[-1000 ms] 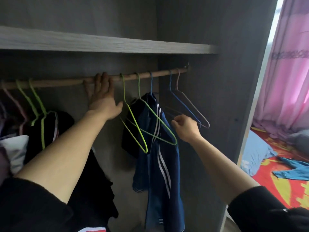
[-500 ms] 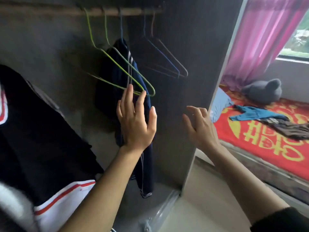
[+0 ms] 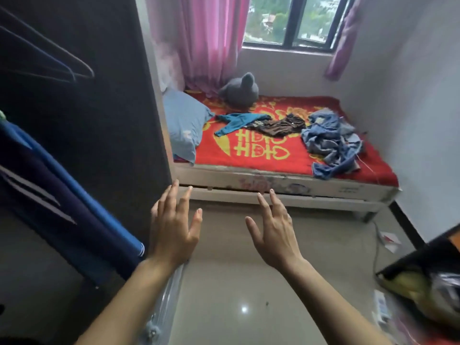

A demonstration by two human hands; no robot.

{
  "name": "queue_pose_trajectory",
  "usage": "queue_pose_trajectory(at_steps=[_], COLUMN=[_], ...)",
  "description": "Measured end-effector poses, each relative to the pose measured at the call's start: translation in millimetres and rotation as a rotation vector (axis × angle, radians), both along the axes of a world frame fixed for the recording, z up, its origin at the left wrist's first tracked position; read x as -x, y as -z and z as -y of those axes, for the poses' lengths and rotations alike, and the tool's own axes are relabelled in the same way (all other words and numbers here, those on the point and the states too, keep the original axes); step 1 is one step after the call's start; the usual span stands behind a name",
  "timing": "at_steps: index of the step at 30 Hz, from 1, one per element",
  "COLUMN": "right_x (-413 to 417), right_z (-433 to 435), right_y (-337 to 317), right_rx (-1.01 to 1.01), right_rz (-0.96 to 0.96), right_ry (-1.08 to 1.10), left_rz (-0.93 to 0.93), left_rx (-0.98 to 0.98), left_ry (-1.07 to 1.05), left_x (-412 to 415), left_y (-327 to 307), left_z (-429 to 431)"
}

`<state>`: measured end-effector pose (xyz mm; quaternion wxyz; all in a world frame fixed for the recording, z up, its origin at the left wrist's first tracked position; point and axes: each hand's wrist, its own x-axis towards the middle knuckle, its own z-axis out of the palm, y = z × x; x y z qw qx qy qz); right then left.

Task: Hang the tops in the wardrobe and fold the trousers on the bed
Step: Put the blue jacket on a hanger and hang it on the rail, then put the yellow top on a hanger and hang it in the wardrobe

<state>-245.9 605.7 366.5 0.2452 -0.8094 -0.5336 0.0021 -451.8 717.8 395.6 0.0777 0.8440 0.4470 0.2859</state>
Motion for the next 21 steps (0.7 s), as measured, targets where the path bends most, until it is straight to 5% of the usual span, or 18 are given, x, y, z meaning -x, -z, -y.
queue_pose_trajectory(at_steps=[6, 14, 21], right_x=[-61, -166, -195], right_z=[113, 390, 626], right_y=[7, 42, 103], right_rx=[0.033, 0.142, 0.347], right_rz=[-0.043, -0.17, -0.421], right_ry=[0.131, 0.517, 0.986], left_rz=[-0.182, -0.174, -0.518], left_rx=[0.023, 0.062, 0.076], left_ry=[0.111, 0.487, 0.915], left_x=[-82, -267, -391], left_y=[-13, 18, 72], left_z=[72, 278, 478])
